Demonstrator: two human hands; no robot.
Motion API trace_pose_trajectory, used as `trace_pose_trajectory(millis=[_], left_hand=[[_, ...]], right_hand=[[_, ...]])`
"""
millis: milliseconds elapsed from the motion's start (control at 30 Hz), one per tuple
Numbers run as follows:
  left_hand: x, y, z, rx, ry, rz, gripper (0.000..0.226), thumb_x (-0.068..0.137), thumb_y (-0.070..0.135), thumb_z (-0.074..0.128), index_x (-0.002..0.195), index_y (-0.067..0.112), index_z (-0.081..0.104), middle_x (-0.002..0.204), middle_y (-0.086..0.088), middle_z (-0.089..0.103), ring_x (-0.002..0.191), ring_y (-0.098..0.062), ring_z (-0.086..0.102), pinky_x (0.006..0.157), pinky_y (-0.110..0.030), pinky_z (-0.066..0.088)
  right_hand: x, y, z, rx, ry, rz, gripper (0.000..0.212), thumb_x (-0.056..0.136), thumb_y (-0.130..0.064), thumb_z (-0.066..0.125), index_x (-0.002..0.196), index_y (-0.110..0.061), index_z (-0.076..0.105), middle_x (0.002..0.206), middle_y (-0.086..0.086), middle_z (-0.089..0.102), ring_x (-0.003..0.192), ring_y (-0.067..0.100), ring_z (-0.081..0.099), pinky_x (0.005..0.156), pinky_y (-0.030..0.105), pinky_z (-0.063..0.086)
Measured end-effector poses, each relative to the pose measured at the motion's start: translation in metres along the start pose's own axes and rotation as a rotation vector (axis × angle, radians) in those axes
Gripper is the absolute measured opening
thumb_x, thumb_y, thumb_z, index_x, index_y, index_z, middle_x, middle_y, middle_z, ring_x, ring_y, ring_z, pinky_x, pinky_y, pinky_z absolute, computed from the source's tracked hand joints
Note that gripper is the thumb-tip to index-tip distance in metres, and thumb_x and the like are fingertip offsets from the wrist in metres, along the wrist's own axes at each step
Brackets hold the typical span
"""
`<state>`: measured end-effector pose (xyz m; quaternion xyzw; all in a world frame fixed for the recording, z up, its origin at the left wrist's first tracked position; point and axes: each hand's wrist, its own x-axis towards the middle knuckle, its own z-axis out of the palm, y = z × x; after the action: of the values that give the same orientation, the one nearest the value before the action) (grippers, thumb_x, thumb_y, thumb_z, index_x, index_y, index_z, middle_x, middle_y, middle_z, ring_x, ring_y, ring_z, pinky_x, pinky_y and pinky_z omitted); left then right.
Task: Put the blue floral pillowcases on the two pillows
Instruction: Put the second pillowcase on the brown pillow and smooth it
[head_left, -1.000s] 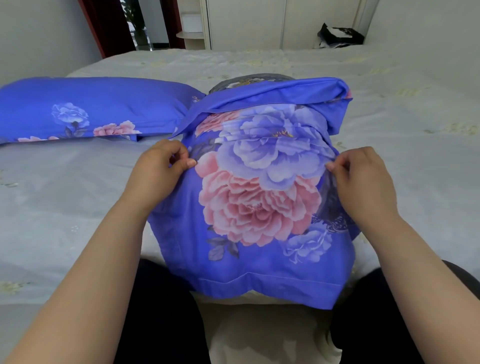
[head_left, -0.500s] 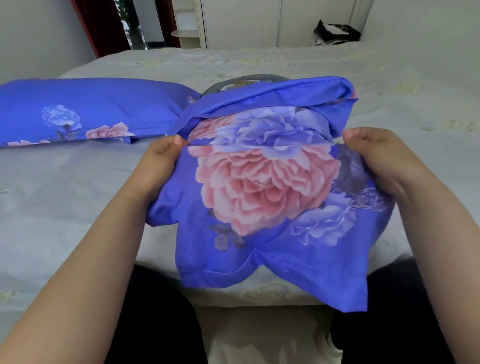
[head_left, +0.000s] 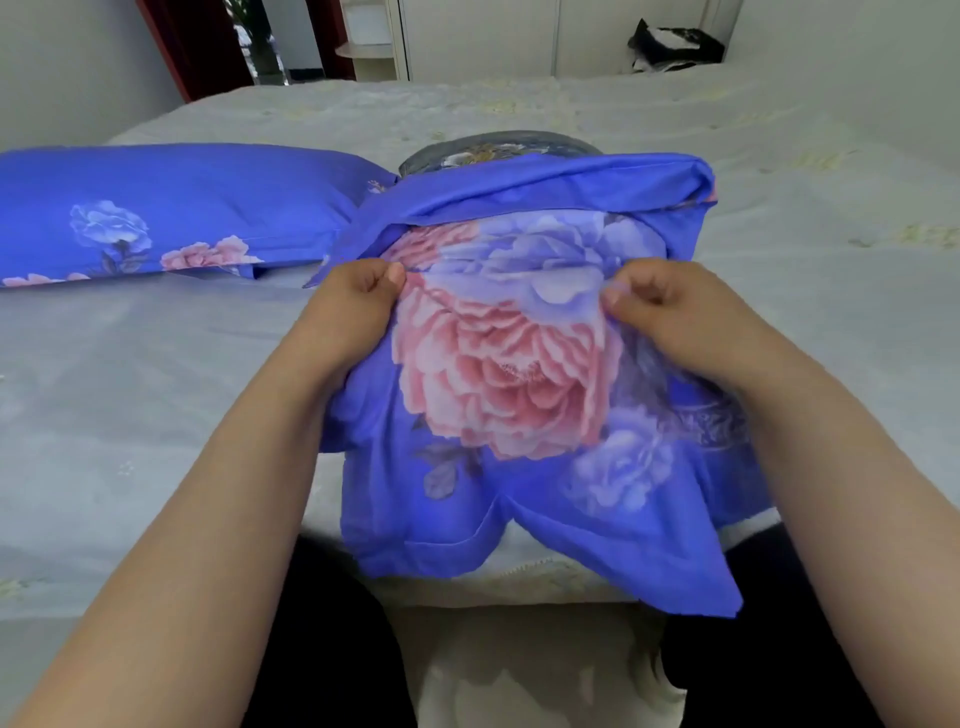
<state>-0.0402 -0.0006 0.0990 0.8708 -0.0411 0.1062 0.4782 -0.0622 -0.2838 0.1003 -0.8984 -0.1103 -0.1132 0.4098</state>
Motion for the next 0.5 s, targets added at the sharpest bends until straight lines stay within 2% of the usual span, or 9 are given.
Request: trace_pose_trajectory(millis=[67,133,167,233,333,400,500], left_hand=[[0.005,-0.013,0.004,-0.168,-0.117,-0.110,0.037,0.099,0.028,0.045,0.064,0.017,0.050,0.062,0.005,0.053,0.056,-0.005,0.044,0.058,-0.022,0.039],[0.003,-0.028,0.003,-0.159,-0.207,-0.119,0.038,0.097,0.033,0.049,0.071,0.006,0.053,0.068,-0.001,0.055,0.063,-0.010,0.046,0.062,-0.025,0.038],[0.000,-0.033,-0.001,-0.169,-0.219,-0.111,0.040,0.095,0.037,0.053,0.075,0.003,0.054,0.072,-0.004,0.053,0.067,-0.012,0.046,0.065,-0.027,0.037],[-0.007,-0.044,-0.012,-0.237,-0.245,-0.104,0.038,0.084,0.045,0.065,0.076,0.009,0.057,0.076,-0.003,0.056,0.071,-0.012,0.050,0.068,-0.027,0.042],[-0.026,-0.058,-0.032,-0.344,-0.379,-0.123,0.047,0.062,0.057,0.077,0.081,0.017,0.062,0.080,0.003,0.065,0.073,-0.008,0.060,0.067,-0.020,0.050],[-0.040,-0.063,-0.033,-0.277,-0.280,-0.137,0.060,0.057,0.059,0.079,0.091,0.014,0.060,0.082,0.006,0.064,0.073,-0.006,0.060,0.068,-0.019,0.049],[-0.057,-0.066,-0.020,0.138,0.190,-0.122,0.044,0.072,0.046,0.075,0.090,0.015,0.050,0.082,0.004,0.055,0.070,-0.015,0.052,0.062,-0.026,0.041]], right_hand=[[0.009,0.018,0.002,0.122,0.158,0.124,0.035,0.089,-0.029,0.062,0.060,-0.011,0.058,0.049,-0.009,0.054,0.048,-0.001,0.043,0.057,0.019,0.035],[0.004,0.031,0.005,0.059,0.165,0.170,0.043,0.087,-0.035,0.064,0.056,-0.007,0.053,0.045,-0.005,0.050,0.045,0.003,0.041,0.053,0.020,0.034],[-0.001,0.033,0.006,0.060,0.134,0.170,0.040,0.087,-0.035,0.065,0.059,-0.007,0.055,0.049,-0.004,0.051,0.048,0.003,0.041,0.054,0.021,0.034],[-0.016,0.036,0.004,0.132,0.074,0.164,0.025,0.088,-0.027,0.064,0.075,-0.007,0.061,0.062,-0.002,0.058,0.057,0.002,0.047,0.055,0.015,0.037],[-0.039,0.049,-0.009,0.361,-0.011,0.219,0.003,0.089,-0.012,0.061,0.087,-0.011,0.062,0.066,-0.009,0.065,0.060,0.000,0.054,0.061,0.009,0.043],[-0.050,0.059,-0.010,0.414,0.010,0.273,0.006,0.089,-0.011,0.061,0.085,-0.016,0.062,0.064,-0.010,0.064,0.059,0.001,0.053,0.059,0.010,0.043],[-0.063,0.063,0.002,0.215,0.232,0.308,0.010,0.086,-0.023,0.067,0.084,-0.020,0.058,0.070,-0.008,0.058,0.060,0.006,0.049,0.059,0.012,0.039]])
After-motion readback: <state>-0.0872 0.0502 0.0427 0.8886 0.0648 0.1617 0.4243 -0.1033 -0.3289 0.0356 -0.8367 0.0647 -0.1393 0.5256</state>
